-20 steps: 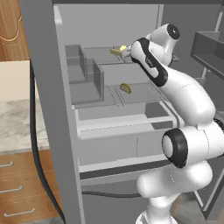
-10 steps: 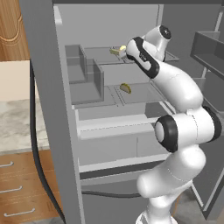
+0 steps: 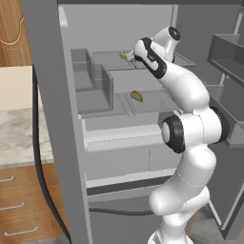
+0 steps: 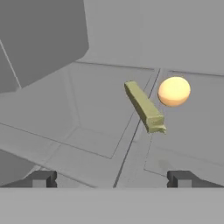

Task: Pick the egg and butter from the fridge and place them by the bowl for mixing.

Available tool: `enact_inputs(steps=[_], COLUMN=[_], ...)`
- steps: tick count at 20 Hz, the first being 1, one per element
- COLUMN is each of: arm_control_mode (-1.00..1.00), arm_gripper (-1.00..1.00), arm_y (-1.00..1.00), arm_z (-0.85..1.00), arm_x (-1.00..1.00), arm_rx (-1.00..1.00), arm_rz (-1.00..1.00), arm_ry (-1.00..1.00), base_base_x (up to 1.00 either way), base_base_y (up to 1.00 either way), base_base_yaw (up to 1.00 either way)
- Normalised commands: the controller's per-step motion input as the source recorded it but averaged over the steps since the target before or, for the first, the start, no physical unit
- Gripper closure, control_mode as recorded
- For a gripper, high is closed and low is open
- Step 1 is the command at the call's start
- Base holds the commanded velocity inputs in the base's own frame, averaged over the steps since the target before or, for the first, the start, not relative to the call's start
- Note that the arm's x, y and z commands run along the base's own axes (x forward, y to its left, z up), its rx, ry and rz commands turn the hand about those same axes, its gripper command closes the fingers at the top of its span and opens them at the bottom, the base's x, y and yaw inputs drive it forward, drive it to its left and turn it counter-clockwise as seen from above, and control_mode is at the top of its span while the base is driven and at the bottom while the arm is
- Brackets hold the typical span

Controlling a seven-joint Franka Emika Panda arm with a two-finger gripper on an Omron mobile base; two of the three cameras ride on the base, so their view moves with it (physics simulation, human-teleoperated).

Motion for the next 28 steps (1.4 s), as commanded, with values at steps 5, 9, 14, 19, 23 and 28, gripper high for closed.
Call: enact_inputs(steps=[5, 9, 14, 19, 23, 28], arm_control_mode=[-1.00, -1.00, -1.00, -1.00, -1.00, -1.00], arm_gripper=[-1.00, -1.00, -1.00, -1.00, -1.00, -1.00], arm_y=[0.00, 0.00, 0.00, 0.03, 0.01, 0.01], arm_z=[-0.05, -0.02, -0.08, -0.13, -0.12, -0.11], arm_x=[0.52, 0.50, 0.46, 0.36, 0.42, 0.39], arm_rx=[0.00, 0.00, 0.00, -0.03, -0.02, -0.01], arm_rz=[0.01, 0.03, 0.00, 0.00, 0.00, 0.00], arm_ry=[0.00, 0.00, 0.02, 0.02, 0.02, 0.02], base_base_x=[0.00, 0.00, 0.00, 0.00, 0.00, 0.00], base_base_y=[0.00, 0.00, 0.00, 0.00, 0.00, 0.00], base_base_yaw=[0.00, 0.00, 0.00, 0.00, 0.00, 0.00])
